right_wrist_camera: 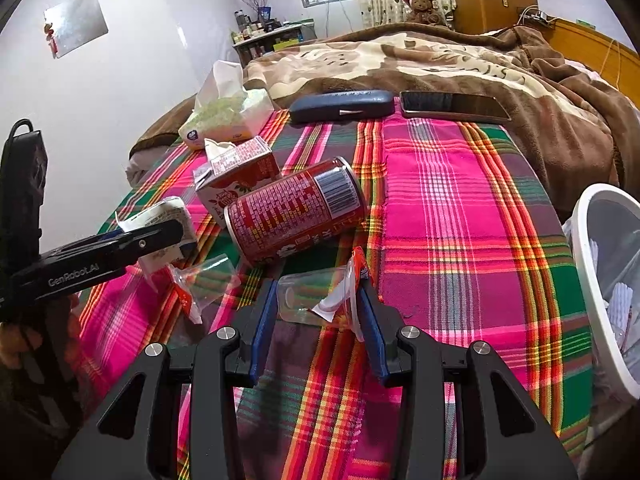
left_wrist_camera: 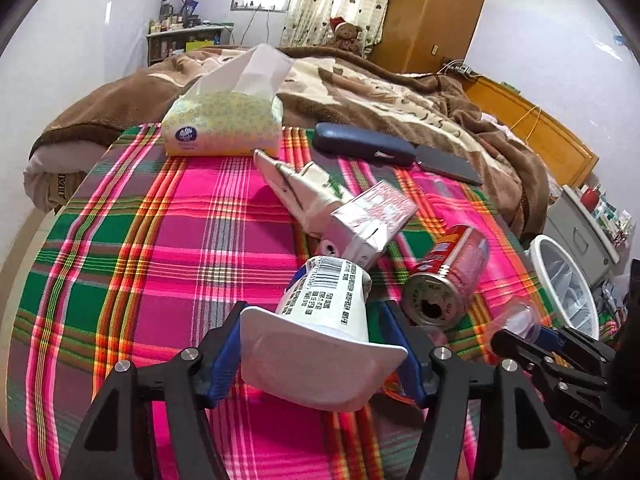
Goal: Collect trash
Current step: 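Carry yogurt cup and clear plastic cup over the bin and open both tools, then move both tools back over the remaining trash on the cloth, then grasp a red can with the right tool while the left tool grasps the pink milk carton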
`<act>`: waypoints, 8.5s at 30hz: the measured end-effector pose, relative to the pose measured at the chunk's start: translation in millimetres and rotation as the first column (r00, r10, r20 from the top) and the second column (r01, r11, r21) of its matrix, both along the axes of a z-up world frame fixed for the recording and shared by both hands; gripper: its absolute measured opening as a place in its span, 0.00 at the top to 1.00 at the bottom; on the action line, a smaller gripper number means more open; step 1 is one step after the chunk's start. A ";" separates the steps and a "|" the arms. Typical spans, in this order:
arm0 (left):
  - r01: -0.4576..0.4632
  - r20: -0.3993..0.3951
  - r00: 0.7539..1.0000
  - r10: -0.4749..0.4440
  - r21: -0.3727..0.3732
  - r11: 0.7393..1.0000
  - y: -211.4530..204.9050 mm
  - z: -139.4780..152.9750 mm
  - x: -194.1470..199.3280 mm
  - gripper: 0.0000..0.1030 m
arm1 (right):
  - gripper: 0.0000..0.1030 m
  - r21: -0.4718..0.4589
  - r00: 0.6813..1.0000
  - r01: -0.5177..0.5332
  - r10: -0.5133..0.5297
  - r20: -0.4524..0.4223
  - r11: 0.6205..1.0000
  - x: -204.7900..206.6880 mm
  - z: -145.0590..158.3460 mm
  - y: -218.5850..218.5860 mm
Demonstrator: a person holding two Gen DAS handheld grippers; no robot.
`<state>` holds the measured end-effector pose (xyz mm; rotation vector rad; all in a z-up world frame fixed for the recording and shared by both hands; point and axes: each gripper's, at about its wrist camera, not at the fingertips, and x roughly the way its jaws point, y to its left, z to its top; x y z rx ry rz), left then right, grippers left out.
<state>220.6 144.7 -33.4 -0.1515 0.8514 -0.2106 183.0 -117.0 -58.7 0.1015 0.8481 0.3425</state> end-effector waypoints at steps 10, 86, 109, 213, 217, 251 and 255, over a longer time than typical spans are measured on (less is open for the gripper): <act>0.003 0.050 0.999 -0.002 -0.009 1.000 -13.6 26.8 -26.1 0.36 | 0.60 0.023 0.999 0.007 -0.008 0.042 1.000 -9.6 13.8 -14.9; 0.110 0.093 0.989 -0.114 0.046 0.993 -204.7 51.1 -41.3 0.32 | 0.60 0.052 0.957 0.225 -0.230 0.176 0.973 -34.8 51.1 -173.6; 0.386 0.066 0.919 -0.388 0.034 0.922 -356.2 45.0 -13.2 0.32 | 0.60 -0.017 0.919 0.395 -0.394 0.025 0.919 -12.8 15.0 -258.3; -0.082 0.097 0.992 0.078 0.039 0.996 14.1 32.1 12.4 0.29 | 0.26 0.038 0.982 0.084 -0.076 -0.175 0.996 79.4 -2.5 23.0; -0.065 0.085 0.994 0.062 0.033 0.997 12.1 28.3 20.8 0.29 | 0.26 0.009 0.978 0.065 -0.062 -0.197 0.998 74.3 -4.7 21.3; 0.183 -0.046 0.983 -0.180 0.067 0.981 -74.7 -7.2 79.4 0.37 | 0.48 -0.085 0.989 0.084 -0.093 -0.113 0.993 64.7 -8.5 -35.3; 0.174 -0.055 0.984 -0.171 0.069 0.982 -78.6 -9.2 82.5 0.37 | 0.48 -0.077 0.990 0.081 -0.090 -0.112 0.994 64.8 -9.4 -38.0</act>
